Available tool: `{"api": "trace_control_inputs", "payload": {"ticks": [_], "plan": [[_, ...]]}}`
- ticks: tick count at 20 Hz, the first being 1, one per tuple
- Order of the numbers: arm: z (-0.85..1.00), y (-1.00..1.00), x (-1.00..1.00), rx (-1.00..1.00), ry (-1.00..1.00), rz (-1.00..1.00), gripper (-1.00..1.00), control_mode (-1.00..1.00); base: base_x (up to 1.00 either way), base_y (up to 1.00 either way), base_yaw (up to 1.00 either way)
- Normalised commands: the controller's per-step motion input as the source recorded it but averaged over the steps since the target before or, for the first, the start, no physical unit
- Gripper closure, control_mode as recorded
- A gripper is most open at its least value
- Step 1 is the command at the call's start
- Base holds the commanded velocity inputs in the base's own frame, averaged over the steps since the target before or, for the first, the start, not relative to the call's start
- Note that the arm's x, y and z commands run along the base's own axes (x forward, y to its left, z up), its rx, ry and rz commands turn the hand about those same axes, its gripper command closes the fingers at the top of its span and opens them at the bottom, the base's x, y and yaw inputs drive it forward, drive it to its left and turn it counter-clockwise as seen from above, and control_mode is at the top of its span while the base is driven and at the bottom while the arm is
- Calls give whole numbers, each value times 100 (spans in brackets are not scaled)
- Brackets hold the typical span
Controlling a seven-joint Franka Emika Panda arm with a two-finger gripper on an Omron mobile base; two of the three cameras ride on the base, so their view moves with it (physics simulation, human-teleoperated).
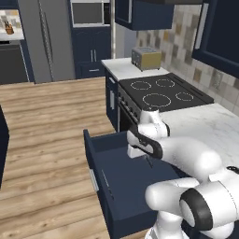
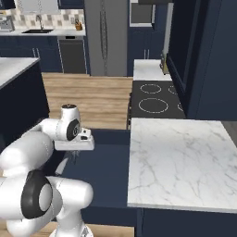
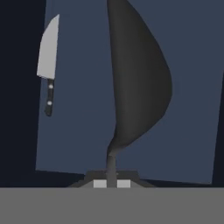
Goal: Pick up the metallic utensils from the counter and place them in the open drawer. Make sure not to pick up any wooden utensils.
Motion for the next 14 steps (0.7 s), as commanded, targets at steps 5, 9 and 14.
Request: {"api": "trace_control_inputs", "payload": {"ticks": [5,9,14], "plan": [[-6,0,93,0,5,0,100,-100,0,0,0],[-26,0,17,0,0,0,100,-100,0,0,0],[-69,0,-45,0,0,0,100,-100,0,0,0]]}}
